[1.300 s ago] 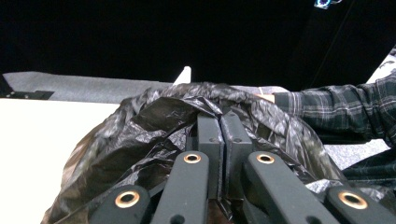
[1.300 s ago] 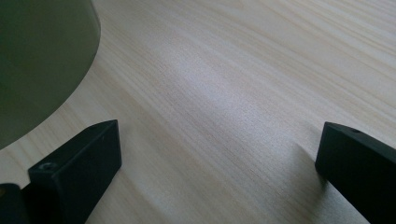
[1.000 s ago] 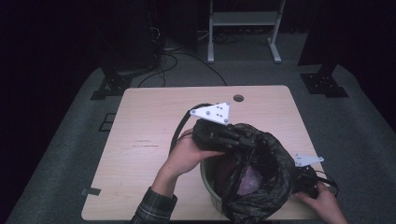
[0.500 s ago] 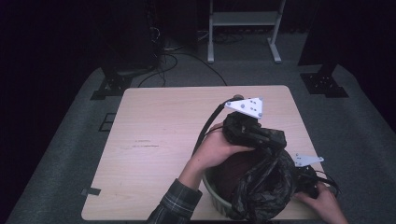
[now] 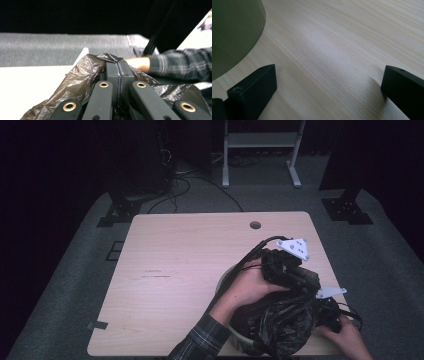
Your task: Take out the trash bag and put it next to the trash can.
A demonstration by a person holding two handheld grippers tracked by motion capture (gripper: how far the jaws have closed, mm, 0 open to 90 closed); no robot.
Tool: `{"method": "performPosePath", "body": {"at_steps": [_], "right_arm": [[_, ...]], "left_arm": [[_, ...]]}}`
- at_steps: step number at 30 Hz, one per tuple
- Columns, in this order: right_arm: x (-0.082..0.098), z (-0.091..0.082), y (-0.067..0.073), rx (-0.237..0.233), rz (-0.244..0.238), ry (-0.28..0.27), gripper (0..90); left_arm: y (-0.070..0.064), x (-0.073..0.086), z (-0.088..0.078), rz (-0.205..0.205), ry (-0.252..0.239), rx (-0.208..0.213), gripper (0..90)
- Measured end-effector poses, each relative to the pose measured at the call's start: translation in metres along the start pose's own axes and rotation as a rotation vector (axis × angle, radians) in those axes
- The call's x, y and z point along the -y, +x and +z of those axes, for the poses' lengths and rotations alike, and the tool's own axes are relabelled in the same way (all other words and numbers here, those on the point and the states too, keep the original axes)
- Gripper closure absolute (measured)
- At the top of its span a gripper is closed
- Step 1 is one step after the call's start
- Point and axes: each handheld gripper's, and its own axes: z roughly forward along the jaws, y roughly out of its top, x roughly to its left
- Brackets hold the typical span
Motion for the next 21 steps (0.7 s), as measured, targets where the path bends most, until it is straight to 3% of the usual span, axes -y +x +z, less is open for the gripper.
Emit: {"method": "performPosePath", "body": {"at_steps": [11,18,21], "right_arm": [[0.000,0.000,-0.001,-0.003,-0.005,0.001,0.0],[0.000,0.000,-0.001,-0.005,-0.006,0.001,0.0],[0.000,0.000,-0.001,-0.007,-0.008,0.001,0.0]], "left_arm": [[-0.002,0.007,0.012,0.001,0.085,-0.045,79.7],[-0.005,0.007,0.011,-0.003,0.099,-0.062,55.1],[-0.008,0.006,0.006,-0.007,0.081,-0.075,42.7]]}}
